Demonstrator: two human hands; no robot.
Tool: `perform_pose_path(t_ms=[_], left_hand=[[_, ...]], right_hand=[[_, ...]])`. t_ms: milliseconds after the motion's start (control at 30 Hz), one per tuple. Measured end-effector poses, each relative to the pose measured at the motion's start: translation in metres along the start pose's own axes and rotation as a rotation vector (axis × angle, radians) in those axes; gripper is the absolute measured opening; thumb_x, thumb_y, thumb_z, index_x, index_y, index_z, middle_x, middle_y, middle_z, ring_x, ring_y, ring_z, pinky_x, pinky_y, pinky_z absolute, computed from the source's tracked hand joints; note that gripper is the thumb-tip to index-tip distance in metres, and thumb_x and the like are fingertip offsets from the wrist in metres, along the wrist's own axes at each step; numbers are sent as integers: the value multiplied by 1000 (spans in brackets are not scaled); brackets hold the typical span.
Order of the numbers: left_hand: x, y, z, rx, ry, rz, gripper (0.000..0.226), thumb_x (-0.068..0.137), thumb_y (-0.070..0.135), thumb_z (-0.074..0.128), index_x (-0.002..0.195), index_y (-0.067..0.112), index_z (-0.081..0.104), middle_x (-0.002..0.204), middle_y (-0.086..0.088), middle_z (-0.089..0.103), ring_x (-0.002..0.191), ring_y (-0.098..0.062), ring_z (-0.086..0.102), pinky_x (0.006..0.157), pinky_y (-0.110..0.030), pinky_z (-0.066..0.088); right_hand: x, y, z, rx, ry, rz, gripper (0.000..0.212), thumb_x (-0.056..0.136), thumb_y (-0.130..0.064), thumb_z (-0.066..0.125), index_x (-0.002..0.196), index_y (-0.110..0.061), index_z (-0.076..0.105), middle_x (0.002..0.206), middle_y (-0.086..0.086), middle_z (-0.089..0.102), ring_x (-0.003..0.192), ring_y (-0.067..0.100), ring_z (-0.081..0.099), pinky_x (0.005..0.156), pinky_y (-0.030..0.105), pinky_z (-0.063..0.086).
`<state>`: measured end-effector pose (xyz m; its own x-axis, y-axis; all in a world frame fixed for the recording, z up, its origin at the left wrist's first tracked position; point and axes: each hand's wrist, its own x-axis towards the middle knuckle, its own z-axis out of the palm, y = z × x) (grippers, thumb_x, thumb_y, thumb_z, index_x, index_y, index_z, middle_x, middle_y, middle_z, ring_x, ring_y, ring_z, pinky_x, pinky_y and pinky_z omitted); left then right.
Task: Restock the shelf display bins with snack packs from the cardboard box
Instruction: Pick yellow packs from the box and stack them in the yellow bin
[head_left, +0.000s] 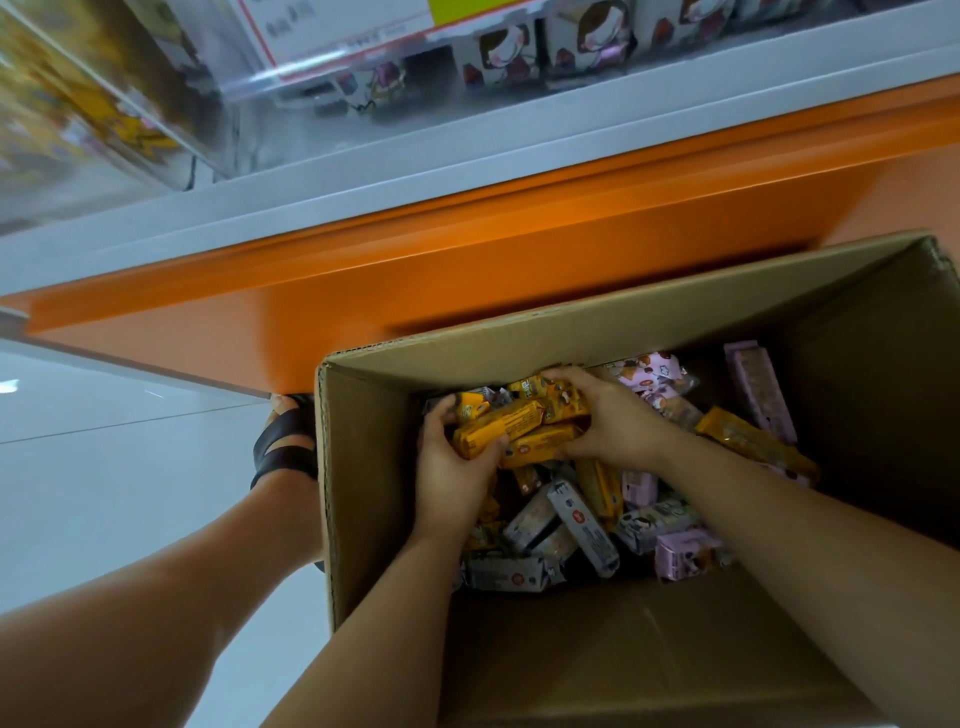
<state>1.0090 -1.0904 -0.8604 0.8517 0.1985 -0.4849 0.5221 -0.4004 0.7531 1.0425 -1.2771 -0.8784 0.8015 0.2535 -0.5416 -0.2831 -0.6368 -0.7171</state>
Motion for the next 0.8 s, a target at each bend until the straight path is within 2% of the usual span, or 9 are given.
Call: perform_pose_path(t_ms=[67,200,333,433,533,700,800], left_hand=[[1,0,0,-12,-8,-7,69,83,14,73,140,25,37,135,3,45,117,-13,51,95,-38,51],[2,-1,1,-32,-18,-12,68,83,12,72,140,25,38,138,1,44,118,-13,51,92,-31,52],[1,-1,2,-11,-31,31,64,83,12,72,137,26,42,137,1,44,116,-13,52,92,-34,53],[-2,2,3,36,-41,85,62,83,13,72,136,26,43,135,4,42,113,-8,48,85,-19,49],[-5,11,3,88,-52,123,63,83,15,72,137,29,42,133,8,40,113,-6,45,77,-12,46],[-28,38,-3,151,-82,266,64,83,18,71,138,31,40,128,10,38,115,-5,42,93,-19,41],[-55,54,-14,128,-86,377,62,84,20,71,136,34,40,126,11,37,111,0,41,91,-13,37]], right_hand=[[5,0,-3,-18,-21,11,85,68,-16,84,140,-27,41,140,6,36,126,23,42,100,27,37],[5,-1,-6,0,-25,17,83,66,-17,85,138,-26,45,139,5,39,124,22,44,99,26,39],[-2,-4,-9,54,-7,15,80,67,-14,85,137,-27,47,135,3,44,121,19,45,92,22,38],[-11,-8,-16,42,12,7,77,68,-14,84,135,-26,49,134,2,43,121,17,44,95,23,38],[-22,-13,-27,-29,41,-3,76,67,-16,85,133,-28,50,133,2,40,122,18,42,99,27,38],[-55,-29,-46,-165,124,-33,75,66,-20,86,132,-32,52,131,2,40,123,20,40,103,30,33],[-86,-49,-59,-186,182,-73,73,65,-21,86,130,-32,54,125,0,41,120,19,42,102,29,32]])
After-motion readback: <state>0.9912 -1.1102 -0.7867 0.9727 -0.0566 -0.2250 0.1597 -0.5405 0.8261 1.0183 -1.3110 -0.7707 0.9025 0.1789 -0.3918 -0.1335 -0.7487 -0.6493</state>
